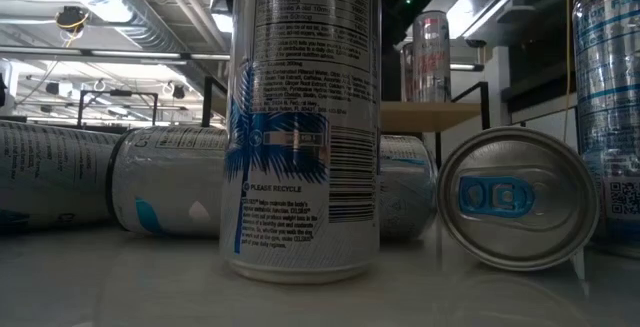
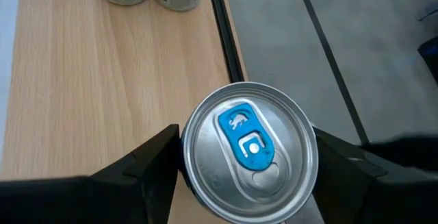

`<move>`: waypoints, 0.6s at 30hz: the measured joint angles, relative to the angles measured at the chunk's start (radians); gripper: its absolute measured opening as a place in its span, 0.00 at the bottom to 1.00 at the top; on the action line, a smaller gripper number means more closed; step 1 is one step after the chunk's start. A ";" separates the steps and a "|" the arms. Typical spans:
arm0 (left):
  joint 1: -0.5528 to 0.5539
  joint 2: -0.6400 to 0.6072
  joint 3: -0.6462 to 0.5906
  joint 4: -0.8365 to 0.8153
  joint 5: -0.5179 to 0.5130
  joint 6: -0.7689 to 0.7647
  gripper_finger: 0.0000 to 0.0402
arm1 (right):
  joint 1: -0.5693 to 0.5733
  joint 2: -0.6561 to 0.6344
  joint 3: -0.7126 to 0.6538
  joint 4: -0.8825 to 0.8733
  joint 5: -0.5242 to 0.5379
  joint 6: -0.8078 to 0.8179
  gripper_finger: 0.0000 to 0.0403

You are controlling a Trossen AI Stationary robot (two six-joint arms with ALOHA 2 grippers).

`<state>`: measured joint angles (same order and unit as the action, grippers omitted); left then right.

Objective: Sort soda cans
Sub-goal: Put the top blue soda can on the shelf

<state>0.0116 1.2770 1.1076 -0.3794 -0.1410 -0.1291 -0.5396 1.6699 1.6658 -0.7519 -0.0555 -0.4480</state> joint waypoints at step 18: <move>0.000 0.000 0.000 0.000 0.000 0.000 0.91 | 0.002 0.000 0.000 0.003 0.020 -0.002 0.65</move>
<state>0.0116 1.2770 1.1078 -0.3794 -0.1410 -0.1287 -0.5373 1.6699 1.6661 -0.7488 -0.0357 -0.4496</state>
